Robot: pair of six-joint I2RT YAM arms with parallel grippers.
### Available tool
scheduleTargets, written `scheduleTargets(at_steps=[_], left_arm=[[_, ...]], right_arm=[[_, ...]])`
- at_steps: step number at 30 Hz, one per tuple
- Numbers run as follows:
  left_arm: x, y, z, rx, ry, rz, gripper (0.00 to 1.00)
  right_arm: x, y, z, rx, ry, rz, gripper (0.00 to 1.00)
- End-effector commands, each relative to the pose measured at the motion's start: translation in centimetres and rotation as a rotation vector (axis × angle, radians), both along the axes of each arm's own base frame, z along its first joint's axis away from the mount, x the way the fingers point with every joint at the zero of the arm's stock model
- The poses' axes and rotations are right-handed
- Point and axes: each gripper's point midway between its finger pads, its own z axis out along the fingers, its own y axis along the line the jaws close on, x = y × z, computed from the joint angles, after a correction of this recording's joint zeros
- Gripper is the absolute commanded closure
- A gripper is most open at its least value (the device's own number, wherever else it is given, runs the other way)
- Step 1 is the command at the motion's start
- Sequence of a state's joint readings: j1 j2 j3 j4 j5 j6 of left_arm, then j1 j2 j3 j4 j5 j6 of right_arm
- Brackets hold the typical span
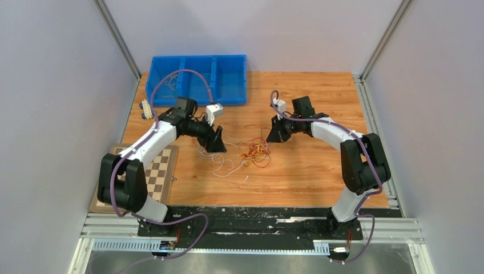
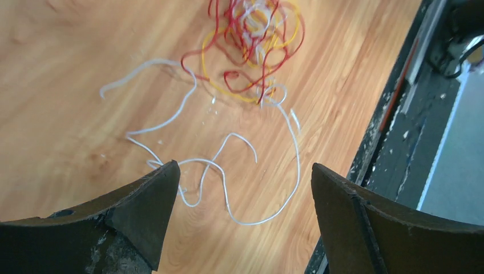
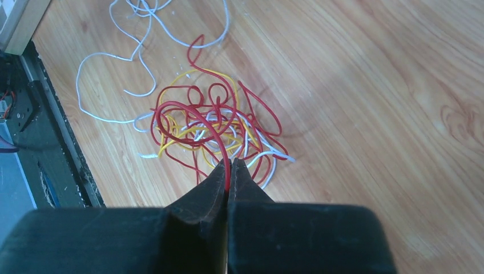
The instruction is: Untangle the cables
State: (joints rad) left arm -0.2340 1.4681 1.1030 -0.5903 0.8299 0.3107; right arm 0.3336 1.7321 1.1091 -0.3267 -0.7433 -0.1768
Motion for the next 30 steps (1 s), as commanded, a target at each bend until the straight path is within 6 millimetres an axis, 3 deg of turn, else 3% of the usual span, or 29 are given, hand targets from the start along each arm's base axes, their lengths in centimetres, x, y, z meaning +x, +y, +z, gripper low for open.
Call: scheduleTargets(at_steps=[1,4,5,8,11,15,19,20,21,25,30], left_arm=[[2.1,-0.7,-2.3,0.075,-0.061,0.032,0.07],[4.3,-0.9,-4.4,0.140,-0.092,0.023,0.05],[4.9,-1.4,-4.3,0.151,-0.116,0.000,0.05],[5.3,-2.2,-7.0,0.245,-0.128,-0.106,0.03],[5.8,-3.5,-8.2,0.337,-0.158,-0.193,0.07],[5.9,-2.9,-10.2,0.461,-0.183,-0.247,0.29],[5.8,-1.3,-10.3,0.533,-0.186,-0.268,0.71],[5.9,-1.1,-9.7,0.531,-0.186,-0.266,0.90],[5.6,-0.7,-9.0,0.523,-0.167,-0.253,0.98],[6.1,0.2,-2.2,0.379,-0.171,-0.142,1.00],[9.4,4.6,8.8,0.228,-0.295,0.100,1.00]], right_arm=[[-0.5,-0.5,0.7,0.018,-0.009,0.012,1.00],[-0.9,-0.8,0.5,0.007,-0.005,0.015,1.00],[-1.1,-0.9,0.5,0.004,-0.003,0.017,1.00],[-1.4,-1.1,0.4,-0.004,-0.002,0.019,1.00],[-1.4,-1.7,0.3,-0.022,-0.010,0.013,1.00],[-0.7,-3.8,0.2,-0.060,-0.013,-0.025,1.00],[0.1,-7.1,-0.3,-0.111,-0.014,-0.077,1.00],[0.3,-8.0,-0.5,-0.133,-0.018,-0.090,1.00],[0.4,-8.9,-0.9,-0.162,-0.023,-0.098,1.00],[1.2,-13.2,-2.6,-0.335,-0.067,-0.133,1.00],[1.5,-19.1,-4.8,-0.509,-0.082,-0.159,1.00]])
